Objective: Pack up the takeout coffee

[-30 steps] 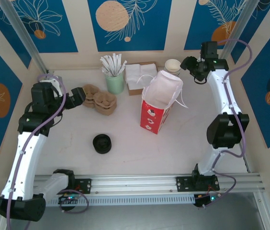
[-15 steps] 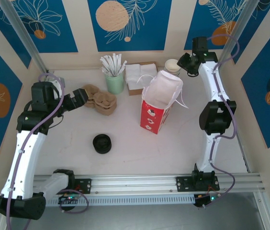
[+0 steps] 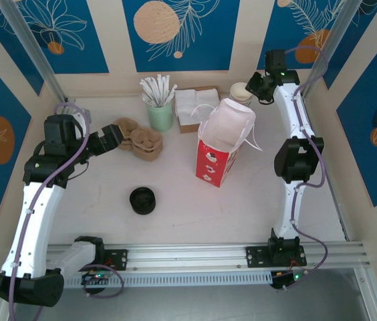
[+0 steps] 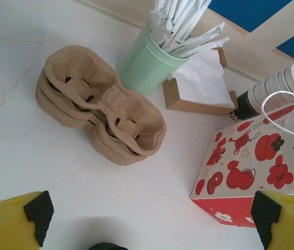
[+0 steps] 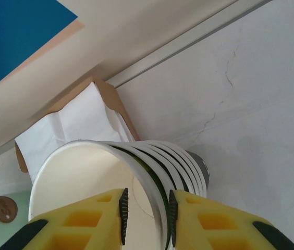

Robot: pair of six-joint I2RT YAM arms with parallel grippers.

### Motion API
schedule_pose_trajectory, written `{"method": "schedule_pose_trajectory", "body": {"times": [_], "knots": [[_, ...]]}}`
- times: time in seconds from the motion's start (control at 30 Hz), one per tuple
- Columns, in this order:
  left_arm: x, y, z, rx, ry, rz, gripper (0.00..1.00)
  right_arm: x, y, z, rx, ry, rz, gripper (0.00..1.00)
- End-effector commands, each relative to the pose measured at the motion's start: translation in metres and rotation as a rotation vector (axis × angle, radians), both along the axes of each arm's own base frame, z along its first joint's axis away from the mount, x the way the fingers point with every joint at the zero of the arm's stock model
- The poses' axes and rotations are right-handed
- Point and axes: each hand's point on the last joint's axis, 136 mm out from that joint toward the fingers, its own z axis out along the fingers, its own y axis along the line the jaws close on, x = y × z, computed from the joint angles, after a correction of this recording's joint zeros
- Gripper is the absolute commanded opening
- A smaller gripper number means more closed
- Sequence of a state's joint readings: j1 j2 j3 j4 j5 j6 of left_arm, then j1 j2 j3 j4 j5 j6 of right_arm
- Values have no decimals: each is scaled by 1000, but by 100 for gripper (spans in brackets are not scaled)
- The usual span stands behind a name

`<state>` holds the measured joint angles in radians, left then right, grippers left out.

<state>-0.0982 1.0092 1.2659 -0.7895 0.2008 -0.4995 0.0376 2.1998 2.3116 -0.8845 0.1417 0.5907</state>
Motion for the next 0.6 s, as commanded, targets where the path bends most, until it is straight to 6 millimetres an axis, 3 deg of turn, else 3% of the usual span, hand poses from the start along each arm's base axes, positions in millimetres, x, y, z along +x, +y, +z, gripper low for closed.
{"method": "schedule_pose_trajectory", "body": {"times": [0.0, 0.37, 0.57], "knots": [[-4, 3, -1, 5, 10, 18, 99, 2, 8, 4, 7, -7, 27, 27], [-8, 4, 0, 11, 9, 15, 99, 1, 6, 11, -43, -21, 39, 9], [-10, 4, 0, 11, 11, 13, 99, -2, 8, 34, -54, -55, 52, 1]]}}
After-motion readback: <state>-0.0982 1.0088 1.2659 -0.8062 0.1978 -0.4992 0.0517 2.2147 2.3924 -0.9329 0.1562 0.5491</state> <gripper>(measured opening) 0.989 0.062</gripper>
